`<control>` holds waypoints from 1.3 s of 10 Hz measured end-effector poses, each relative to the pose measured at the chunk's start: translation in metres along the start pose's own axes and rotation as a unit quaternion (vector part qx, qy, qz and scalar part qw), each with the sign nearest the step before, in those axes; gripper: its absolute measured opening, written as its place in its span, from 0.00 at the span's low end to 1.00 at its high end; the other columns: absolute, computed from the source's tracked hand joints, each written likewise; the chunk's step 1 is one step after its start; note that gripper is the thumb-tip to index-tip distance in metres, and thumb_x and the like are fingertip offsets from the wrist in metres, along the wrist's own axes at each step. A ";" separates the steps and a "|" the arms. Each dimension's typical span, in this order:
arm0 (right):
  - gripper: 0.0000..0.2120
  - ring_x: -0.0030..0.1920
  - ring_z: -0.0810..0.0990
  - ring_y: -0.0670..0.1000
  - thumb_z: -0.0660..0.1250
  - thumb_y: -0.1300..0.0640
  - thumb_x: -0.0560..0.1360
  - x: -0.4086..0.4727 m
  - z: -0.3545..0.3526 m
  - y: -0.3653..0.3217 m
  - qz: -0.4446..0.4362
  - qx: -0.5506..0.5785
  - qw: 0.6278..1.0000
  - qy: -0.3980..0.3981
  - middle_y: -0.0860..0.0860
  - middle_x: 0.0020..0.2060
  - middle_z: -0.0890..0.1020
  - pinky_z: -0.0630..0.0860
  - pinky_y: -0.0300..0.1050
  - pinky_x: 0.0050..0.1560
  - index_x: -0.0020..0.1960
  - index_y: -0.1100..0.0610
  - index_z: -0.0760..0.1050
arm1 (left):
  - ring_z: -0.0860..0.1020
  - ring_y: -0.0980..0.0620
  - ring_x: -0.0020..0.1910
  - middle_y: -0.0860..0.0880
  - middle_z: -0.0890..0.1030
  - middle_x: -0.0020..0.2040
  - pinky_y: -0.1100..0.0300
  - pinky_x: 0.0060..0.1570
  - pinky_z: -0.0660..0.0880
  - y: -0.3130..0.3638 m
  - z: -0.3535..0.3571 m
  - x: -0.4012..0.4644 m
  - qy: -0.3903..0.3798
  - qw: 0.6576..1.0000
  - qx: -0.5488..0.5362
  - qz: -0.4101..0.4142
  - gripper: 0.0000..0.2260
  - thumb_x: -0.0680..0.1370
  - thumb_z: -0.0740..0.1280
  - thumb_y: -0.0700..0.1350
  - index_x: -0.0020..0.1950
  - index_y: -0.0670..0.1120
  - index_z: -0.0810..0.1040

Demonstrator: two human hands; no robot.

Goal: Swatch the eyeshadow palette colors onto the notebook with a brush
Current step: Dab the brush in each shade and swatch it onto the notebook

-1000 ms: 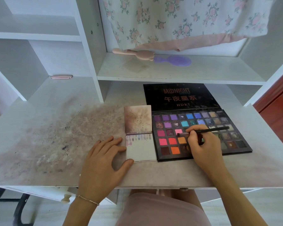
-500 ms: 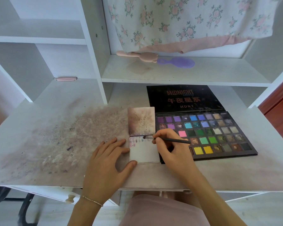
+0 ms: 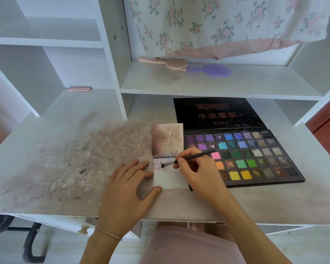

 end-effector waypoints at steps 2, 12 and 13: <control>0.10 0.38 0.79 0.48 0.63 0.59 0.75 0.000 0.001 -0.001 0.004 -0.036 0.999 -0.004 0.53 0.37 0.82 0.77 0.40 0.38 0.40 0.45 0.70 | 0.76 0.48 0.60 0.50 0.81 0.56 0.47 0.64 0.63 0.000 0.001 0.000 -0.003 1.000 0.005 0.000 0.19 0.70 0.60 0.60 0.47 0.48 0.82; 0.11 0.40 0.81 0.49 0.63 0.59 0.74 0.000 0.001 0.002 -0.006 -0.042 0.999 -0.003 0.51 0.37 0.82 0.78 0.41 0.42 0.39 0.44 0.70 | 0.76 0.48 0.60 0.50 0.81 0.56 0.46 0.64 0.63 -0.001 0.002 0.000 0.000 1.000 0.002 0.003 0.19 0.70 0.60 0.60 0.47 0.48 0.81; 0.11 0.40 0.80 0.49 0.62 0.59 0.75 0.000 0.000 0.002 -0.013 -0.047 0.999 0.003 0.51 0.37 0.81 0.78 0.41 0.43 0.40 0.44 0.70 | 0.76 0.48 0.60 0.50 0.81 0.56 0.47 0.64 0.62 -0.001 0.002 -0.001 -0.004 1.000 0.005 0.002 0.19 0.70 0.60 0.60 0.47 0.48 0.81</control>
Point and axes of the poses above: each hand's wrist, its own x-axis towards the middle knuckle, its own z-axis out of the palm, y = z × x, the point moved 8 cm from there along x, towards the middle knuckle
